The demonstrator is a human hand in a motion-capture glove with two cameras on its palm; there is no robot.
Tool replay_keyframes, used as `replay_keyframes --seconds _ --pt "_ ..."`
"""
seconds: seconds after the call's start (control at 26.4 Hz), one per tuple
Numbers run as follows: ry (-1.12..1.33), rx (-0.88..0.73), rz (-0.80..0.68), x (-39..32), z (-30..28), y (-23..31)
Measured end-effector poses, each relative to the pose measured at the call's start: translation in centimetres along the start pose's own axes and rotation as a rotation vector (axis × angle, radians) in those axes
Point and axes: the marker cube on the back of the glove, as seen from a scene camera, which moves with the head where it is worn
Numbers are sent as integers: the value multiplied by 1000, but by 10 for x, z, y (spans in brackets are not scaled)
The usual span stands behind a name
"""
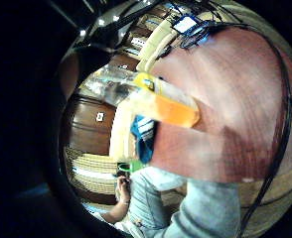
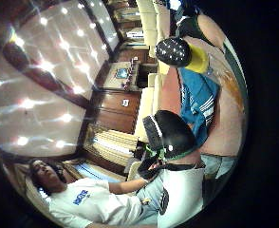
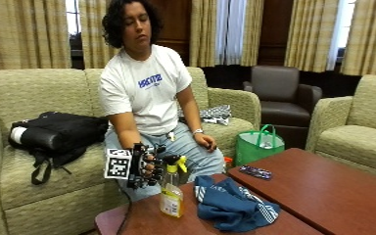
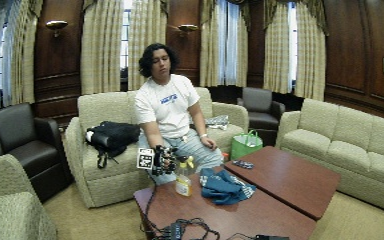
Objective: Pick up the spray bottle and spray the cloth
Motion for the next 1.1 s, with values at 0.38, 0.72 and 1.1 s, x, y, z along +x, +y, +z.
replay_keyframes --seconds 0.38,0.72,1.1 --pt "32 -66 28 19 34 -49" --pt "56 -71 6 26 44 -74" --pt "82 -88 21 27 54 -97"
